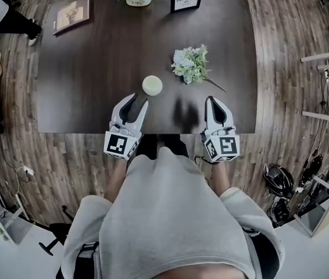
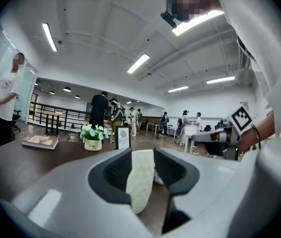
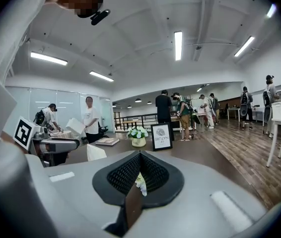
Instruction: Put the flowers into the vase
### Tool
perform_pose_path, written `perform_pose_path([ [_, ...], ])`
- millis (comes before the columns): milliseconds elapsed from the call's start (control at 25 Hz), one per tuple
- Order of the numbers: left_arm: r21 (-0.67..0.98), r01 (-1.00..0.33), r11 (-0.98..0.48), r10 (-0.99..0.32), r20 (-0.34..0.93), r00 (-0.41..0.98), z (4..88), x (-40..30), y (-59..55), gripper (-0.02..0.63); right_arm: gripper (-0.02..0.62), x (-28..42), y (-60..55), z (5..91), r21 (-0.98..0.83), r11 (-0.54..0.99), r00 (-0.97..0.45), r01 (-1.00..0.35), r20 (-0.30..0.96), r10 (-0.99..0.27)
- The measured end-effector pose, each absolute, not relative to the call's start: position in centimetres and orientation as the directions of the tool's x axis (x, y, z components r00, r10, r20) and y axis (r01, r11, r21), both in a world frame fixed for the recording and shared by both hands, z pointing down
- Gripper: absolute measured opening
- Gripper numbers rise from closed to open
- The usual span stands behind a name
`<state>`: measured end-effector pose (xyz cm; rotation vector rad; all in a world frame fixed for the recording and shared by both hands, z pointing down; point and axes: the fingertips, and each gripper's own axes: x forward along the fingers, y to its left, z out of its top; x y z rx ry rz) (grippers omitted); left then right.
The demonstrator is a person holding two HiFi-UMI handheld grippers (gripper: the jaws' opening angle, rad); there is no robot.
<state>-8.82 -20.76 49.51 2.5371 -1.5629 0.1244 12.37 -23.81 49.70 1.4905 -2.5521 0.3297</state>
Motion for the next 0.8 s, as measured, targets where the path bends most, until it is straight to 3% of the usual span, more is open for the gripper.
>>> perform_pose_path([
  [200,0.102,-0.877,-0.469,-0.848,0.223,0.48,53.0,-8.1,-21.4,0.252,-0.002,12.5,-24.3,51.6,-0.094,0.477,-0.482,-0.874,0.296,-0.825],
  [280,0.1,-0.874,-0.475,-0.838,0.25,0.484,54.7,-7.9,-21.7,0.336,-0.001,12.5,-24.3,52.3,-0.09,0.479,-0.481,-0.873,0.311,-0.82],
  [440,0.097,-0.867,-0.488,-0.826,0.27,0.495,57.9,-7.5,-23.1,0.417,-0.001,12.5,-24.2,53.7,-0.084,0.477,-0.474,-0.875,0.347,-0.809],
  [800,0.028,-0.85,-0.525,-0.811,0.287,0.51,61.5,-6.2,-25.8,0.422,-0.001,13.3,-24.3,54.7,-0.078,0.471,-0.463,-0.879,0.373,-0.804],
])
